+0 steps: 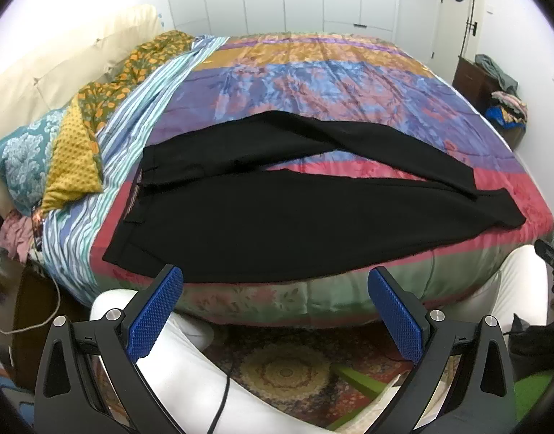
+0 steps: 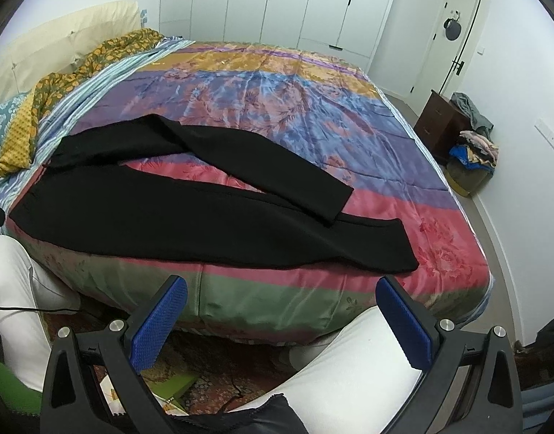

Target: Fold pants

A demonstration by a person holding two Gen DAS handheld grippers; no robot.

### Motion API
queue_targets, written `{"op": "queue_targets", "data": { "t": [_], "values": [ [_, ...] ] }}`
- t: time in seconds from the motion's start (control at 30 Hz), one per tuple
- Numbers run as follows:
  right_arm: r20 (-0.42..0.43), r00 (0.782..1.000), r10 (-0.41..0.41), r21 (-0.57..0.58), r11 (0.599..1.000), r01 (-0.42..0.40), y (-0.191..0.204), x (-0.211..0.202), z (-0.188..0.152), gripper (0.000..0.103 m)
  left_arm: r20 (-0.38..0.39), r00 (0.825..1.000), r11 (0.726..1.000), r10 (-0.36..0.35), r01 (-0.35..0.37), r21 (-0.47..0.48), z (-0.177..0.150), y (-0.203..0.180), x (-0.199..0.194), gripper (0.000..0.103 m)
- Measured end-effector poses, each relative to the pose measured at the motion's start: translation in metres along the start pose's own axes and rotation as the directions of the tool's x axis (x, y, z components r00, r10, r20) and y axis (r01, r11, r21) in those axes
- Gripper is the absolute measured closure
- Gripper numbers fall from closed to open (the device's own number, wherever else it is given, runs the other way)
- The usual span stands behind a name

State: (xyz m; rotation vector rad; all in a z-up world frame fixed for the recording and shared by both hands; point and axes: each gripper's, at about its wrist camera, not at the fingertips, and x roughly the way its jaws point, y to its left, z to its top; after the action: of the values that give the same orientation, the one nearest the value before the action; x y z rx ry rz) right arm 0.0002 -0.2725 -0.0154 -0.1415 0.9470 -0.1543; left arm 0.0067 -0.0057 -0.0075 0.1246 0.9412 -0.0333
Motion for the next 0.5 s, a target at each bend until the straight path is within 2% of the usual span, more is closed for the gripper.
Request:
{"op": "queue_targets", "data": {
  "t": [0.5],
  "values": [
    [-0.038,0.999,-0.009,-0.013,1.000,0.008,0.0038,0.0095,-0.0020,0.000,0.000,1.000,1.000,-0.008,0.008,-0.003,-0.0041,0.0027,0.0052,0.001]
  ]
}}
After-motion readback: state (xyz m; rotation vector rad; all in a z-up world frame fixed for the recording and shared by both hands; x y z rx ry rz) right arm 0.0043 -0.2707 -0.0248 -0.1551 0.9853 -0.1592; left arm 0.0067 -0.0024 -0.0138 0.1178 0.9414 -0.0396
